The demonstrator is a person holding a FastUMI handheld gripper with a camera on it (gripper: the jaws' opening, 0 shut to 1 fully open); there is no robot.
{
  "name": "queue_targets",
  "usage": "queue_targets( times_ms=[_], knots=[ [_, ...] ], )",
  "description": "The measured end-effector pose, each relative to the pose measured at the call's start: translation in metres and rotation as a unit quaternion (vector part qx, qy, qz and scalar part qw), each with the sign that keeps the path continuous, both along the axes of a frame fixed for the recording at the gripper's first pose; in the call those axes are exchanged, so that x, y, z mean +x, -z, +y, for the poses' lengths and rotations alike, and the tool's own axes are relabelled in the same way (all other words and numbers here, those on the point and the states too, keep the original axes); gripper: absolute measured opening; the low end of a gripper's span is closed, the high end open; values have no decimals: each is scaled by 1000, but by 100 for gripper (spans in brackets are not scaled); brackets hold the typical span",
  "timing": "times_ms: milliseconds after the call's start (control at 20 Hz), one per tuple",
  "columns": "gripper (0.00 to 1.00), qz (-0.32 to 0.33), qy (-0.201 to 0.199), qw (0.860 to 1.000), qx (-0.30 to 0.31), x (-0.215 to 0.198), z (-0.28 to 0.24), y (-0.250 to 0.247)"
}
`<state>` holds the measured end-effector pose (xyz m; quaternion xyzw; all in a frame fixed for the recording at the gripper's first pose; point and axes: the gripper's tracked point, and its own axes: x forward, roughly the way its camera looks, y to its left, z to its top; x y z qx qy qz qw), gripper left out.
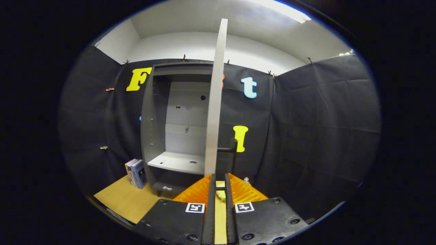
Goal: Open the shoe cabinet door, grab the shoes and put them into the shoe cabinet, then close the shoe cabinet door.
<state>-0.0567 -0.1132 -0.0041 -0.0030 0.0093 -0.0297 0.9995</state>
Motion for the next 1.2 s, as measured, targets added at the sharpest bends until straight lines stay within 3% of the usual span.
queue_targets(
  times_ms=[150,300,350,450,550,1200],
  knots=[
    [37,34,-39,999,15,2,47,29],
    [51,83,-78,993,36,8,94,76],
    [63,101,-90,990,45,12,109,92],
    [80,131,-101,984,59,25,131,124],
    [88,159,-105,979,66,37,148,157],
    [92,333,-80,937,64,110,189,393]
  ],
)
